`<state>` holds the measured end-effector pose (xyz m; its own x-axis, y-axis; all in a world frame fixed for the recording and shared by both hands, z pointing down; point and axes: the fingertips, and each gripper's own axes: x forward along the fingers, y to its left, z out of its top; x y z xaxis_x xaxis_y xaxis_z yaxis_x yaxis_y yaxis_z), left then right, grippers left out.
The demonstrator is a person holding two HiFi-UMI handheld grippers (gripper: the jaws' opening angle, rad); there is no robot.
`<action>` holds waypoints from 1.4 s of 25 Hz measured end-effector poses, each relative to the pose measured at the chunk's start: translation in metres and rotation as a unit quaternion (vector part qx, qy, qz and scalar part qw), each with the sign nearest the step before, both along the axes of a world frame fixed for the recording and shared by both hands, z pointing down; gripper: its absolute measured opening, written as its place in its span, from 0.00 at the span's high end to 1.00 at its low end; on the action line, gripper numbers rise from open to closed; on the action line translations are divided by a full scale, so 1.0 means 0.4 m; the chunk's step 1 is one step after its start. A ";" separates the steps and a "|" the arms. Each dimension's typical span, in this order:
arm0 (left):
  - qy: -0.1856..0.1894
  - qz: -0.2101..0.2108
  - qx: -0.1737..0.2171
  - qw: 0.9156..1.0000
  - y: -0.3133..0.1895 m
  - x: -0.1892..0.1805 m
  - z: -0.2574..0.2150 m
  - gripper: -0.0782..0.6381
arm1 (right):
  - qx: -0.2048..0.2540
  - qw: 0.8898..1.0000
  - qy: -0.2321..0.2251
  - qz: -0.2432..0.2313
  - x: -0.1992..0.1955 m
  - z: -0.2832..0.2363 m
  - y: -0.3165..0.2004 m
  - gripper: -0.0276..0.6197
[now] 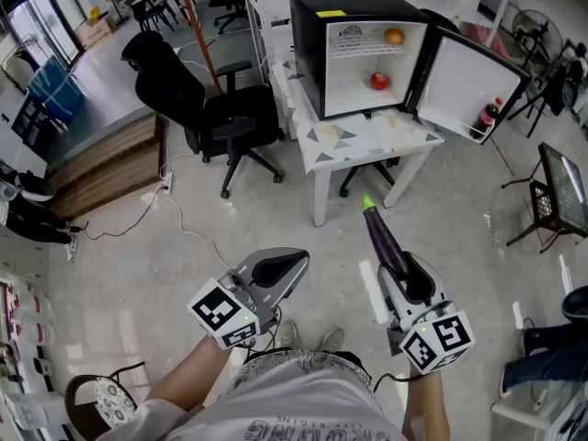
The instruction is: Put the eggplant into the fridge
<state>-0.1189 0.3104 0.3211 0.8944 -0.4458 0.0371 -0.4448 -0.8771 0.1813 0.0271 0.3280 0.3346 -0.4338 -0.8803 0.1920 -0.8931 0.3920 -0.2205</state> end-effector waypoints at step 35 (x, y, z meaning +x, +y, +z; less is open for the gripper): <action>-0.010 -0.047 0.008 0.999 0.066 0.175 0.031 0.88 | 0.007 0.999 -0.023 -0.021 0.213 0.033 0.051 0.65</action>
<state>-0.0491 0.3367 0.3333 0.8475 -0.5287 0.0462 -0.5288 -0.8340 0.1575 0.1123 0.3482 0.3478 -0.4790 -0.8634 0.1584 -0.8645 0.4327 -0.2556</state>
